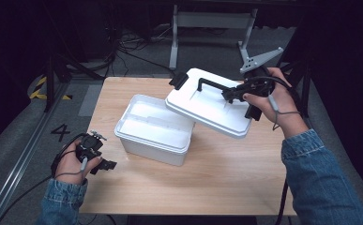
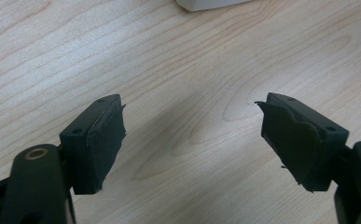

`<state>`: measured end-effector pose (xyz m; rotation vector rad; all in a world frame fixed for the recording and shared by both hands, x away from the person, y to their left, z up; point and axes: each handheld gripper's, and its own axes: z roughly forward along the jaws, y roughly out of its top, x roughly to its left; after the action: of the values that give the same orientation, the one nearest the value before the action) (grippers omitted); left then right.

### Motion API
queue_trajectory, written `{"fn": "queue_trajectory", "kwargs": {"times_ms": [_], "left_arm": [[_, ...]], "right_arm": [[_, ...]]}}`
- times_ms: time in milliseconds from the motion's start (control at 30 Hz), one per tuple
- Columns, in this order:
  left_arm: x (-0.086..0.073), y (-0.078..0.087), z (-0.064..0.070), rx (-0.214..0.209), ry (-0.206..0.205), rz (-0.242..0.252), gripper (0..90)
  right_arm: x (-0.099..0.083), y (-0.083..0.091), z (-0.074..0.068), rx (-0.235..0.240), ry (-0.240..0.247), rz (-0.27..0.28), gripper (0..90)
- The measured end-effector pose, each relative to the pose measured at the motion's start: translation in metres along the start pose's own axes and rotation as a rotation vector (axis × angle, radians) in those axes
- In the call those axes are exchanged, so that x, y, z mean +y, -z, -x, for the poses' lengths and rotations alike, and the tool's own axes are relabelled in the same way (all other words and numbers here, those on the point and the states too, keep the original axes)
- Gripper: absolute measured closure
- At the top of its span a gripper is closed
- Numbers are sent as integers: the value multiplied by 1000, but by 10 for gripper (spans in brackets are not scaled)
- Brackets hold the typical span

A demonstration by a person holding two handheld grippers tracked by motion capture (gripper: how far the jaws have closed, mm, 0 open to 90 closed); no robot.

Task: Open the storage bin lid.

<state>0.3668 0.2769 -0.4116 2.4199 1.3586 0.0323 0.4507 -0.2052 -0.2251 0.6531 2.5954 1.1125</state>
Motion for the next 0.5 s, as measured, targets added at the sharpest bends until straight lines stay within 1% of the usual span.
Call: {"fn": "queue_trajectory", "kwargs": {"times_ms": [167,233,300,500], "left_arm": [[0,0,0,1,2,-1,219],[0,0,0,6,-4,-1,219],[0,-1,0,3,1,0,219],[0,-1,0,4,0,1,219]], "right_arm": [[-11,10,7,-19,-15,4,850],[-14,15,11,-25,-24,7,850],[-19,18,14,-28,-35,9,850],[-32,25,23,-47,-59,5,850]]}}
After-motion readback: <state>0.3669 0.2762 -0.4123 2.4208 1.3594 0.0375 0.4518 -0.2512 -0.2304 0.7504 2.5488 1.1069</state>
